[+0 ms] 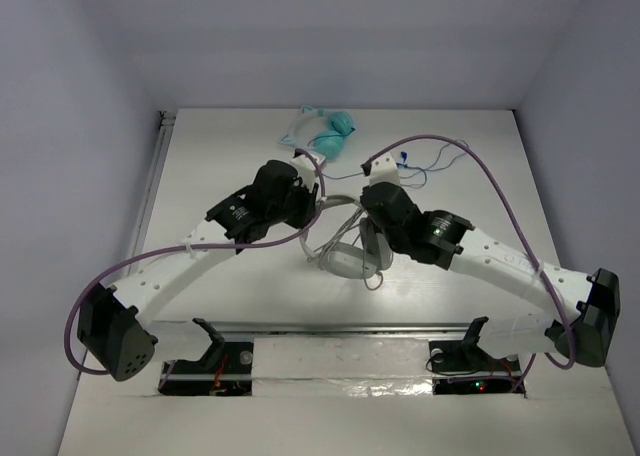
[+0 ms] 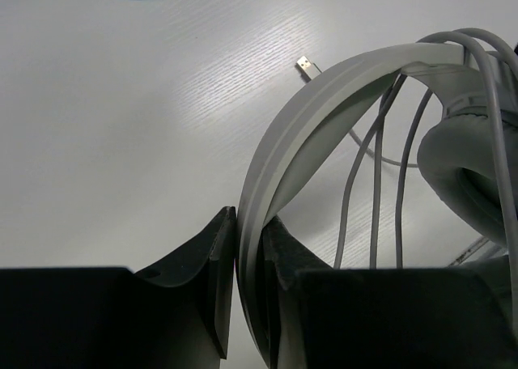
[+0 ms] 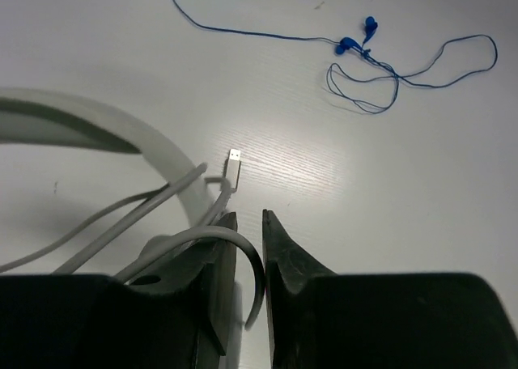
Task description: Wrap the headphones
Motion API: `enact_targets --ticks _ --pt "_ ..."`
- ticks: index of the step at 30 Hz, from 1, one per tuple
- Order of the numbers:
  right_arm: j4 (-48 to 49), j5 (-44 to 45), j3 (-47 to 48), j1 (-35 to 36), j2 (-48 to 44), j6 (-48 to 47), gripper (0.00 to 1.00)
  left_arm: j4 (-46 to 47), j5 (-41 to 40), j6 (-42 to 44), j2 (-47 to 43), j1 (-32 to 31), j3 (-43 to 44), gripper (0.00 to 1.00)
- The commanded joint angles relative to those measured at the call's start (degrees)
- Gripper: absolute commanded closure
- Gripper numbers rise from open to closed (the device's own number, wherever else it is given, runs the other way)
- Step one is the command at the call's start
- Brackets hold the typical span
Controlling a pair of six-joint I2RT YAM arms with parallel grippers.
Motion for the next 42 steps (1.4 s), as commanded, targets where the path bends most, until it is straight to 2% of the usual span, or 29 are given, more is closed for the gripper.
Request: enact_targets --ticks 1,3,5,10,13,15,18,22,25,26,28,30,34,35,42 --pt "5.5 0.5 -1.2 -4.0 -2.6 -0.5 0.75 0.2 8.0 1.5 -3.1 -0.3 1.1 1.0" --pt "5.6 -0.7 -1.0 -5.8 -3.1 -0.8 0.73 -0.5 8.2 1.9 -2.8 -0.3 1.8 1.0" --pt "5.9 -1.7 -0.9 -6.7 -3.9 -0.7 0.68 -0.5 9.2 1.9 -2.8 0.3 2.2 1.0" --pt "11.8 -13.5 -4.7 -12.5 -7.2 1.1 0.65 0.8 10.6 0.3 -4.0 1.4 3.9 1.0" --pt "16.6 -20.7 -8.2 -13.9 -8.5 5.6 0.67 0.2 7.3 -0.7 -3.8 1.4 6.6 1.0" --pt "19.3 -22.5 -10.2 -14.0 -9.3 7.4 0.68 0.2 5.8 -1.3 -3.9 1.9 7.9 1.0" --pt "24.4 -23.8 -14.6 -14.0 -11.7 10.0 0.77 -2.8 0.6 -2.0 -2.7 1.9 11.6 1.0" --pt "31.5 -26.9 -19.8 -14.0 -15.5 10.6 0.78 -3.5 -0.8 -2.4 -2.6 1.9 14.3 1.0" --pt "34.8 -24.8 -21.9 -14.0 -14.2 11.7 0.73 -5.3 -1.8 -1.9 -2.0 1.9 17.9 1.0" --pt "35.9 -24.5 -22.7 -14.0 -13.9 11.8 0.7 -5.9 -4.5 -1.9 -1.7 1.9 19.2 1.0" --pt "40.5 -28.5 -25.3 -16.1 -12.8 13.0 0.67 -7.6 -5.2 -1.6 -0.9 1.9 22.7 1.0" --pt "46.2 -33.9 -27.5 -18.9 -11.5 15.2 0.6 -8.2 -4.8 -1.6 -0.2 1.9 24.9 1.0" --pt "54.7 -37.0 -33.1 -20.2 -11.2 15.9 0.49 -9.4 -2.6 -2.4 1.3 1.9 31.1 1.0" --pt "55.7 -37.1 -34.6 -20.2 -11.2 15.9 0.45 -9.7 0.0 -2.6 2.0 1.9 32.1 1.0" --pt "59.0 -35.8 -34.4 -21.4 -6.2 16.4 0.44 -9.8 1.0 -4.5 3.6 1.9 36.5 1.0"
